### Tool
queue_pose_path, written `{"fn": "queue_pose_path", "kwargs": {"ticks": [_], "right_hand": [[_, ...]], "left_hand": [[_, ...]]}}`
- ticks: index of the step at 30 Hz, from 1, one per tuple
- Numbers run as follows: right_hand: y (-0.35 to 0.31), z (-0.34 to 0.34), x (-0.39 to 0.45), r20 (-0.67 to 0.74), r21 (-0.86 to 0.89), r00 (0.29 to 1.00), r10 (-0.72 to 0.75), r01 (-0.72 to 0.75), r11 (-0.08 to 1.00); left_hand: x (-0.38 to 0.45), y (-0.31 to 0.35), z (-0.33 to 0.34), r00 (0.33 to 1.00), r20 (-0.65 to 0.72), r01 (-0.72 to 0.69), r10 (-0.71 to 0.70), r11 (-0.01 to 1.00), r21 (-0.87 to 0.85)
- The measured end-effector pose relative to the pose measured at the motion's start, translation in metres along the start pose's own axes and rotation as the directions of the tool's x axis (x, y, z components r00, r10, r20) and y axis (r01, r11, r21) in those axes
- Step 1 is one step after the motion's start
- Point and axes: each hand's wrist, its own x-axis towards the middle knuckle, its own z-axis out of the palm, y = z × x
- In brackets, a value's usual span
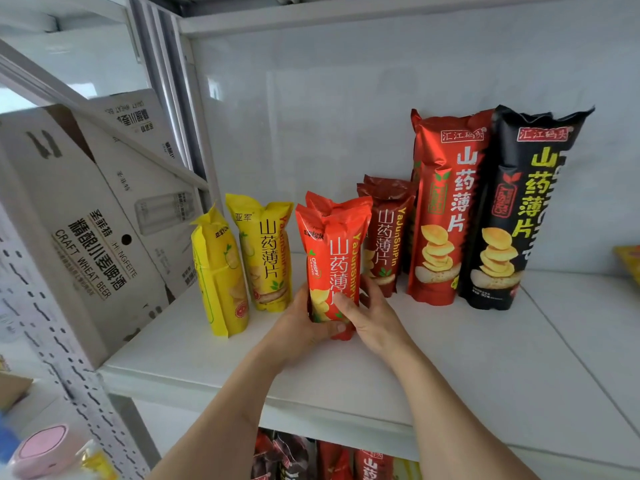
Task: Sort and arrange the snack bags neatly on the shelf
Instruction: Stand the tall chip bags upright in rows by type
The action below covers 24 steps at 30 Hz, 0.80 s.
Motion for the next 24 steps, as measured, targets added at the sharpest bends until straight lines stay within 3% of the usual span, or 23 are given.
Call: {"fn": "queue_pose_path", "kwargs": {"ticks": [10,15,24], "right_hand": [[0.005,0.003,0.035,-0.063,-0.027,0.997,0.051,-0.053,0.998],[0.003,0.014,0.05,-0.164,-0.015,0.984,0.072,-0.076,0.997],[0.007,0.031,0.061,-0.33,-0.152,0.942,0.054,-0.11,0.982]], "left_hand": [[0.041,-0.007,-0.004,1.0,-0.021,0.011,-0.012,0.999,-0.033],[0.068,-0.013,-0.006,1.0,0.015,-0.001,0.002,0.998,-0.064],[0.105,-0.024,-0.015,0.997,0.081,-0.001,0.011,0.993,-0.121]]}}
